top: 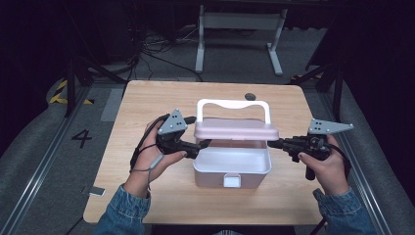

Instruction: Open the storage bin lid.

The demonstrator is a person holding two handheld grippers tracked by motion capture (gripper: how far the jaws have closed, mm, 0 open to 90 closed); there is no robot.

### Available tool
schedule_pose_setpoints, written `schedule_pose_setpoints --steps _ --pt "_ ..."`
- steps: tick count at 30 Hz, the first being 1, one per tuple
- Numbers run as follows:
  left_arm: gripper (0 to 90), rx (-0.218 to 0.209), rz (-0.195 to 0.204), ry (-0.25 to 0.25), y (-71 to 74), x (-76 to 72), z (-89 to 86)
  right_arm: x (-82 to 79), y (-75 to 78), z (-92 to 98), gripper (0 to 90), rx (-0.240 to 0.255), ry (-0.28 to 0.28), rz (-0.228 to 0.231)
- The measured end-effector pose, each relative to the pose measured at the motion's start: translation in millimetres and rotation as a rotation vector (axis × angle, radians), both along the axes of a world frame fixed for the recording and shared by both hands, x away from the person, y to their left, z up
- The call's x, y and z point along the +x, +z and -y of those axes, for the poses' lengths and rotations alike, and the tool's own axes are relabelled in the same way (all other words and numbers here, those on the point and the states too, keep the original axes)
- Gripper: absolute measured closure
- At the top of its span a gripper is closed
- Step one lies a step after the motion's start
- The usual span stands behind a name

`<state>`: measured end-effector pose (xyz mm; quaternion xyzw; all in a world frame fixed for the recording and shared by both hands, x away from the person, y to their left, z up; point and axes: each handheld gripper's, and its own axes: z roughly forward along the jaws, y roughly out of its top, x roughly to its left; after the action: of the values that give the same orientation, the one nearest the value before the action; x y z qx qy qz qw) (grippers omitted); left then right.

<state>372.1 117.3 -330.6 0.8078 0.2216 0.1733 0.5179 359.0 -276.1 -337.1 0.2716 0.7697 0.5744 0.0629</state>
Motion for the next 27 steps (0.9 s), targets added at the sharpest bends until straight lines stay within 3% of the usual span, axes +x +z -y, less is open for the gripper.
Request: schedule_pose_setpoints --steps 4,8,14,21,27 --pt "22.6 -0.019 0.022 0.009 2.4 -0.6 -0.7 0.1 0.0 -0.3 90.0 0.004 0.002 -0.002" --pt "27.5 -0.009 0.047 0.014 5.3 -1.7 -0.9 0.0 0.2 -0.8 90.0 0.008 0.004 0.001" --pt "36.1 -0.022 0.044 -0.018 4.5 -0.7 3.6 -0.1 0.4 -1.0 90.0 0.010 0.007 -0.005" --pt "42.2 0.015 0.086 -0.011 5.2 0.5 6.1 0.1 0.2 -0.6 88.6 0.016 0.005 -0.004" --pt "43.3 -0.002 0.076 -0.011 5.5 2.7 5.4 -0.6 0.5 -0.2 81.5 0.031 0.008 -0.026"
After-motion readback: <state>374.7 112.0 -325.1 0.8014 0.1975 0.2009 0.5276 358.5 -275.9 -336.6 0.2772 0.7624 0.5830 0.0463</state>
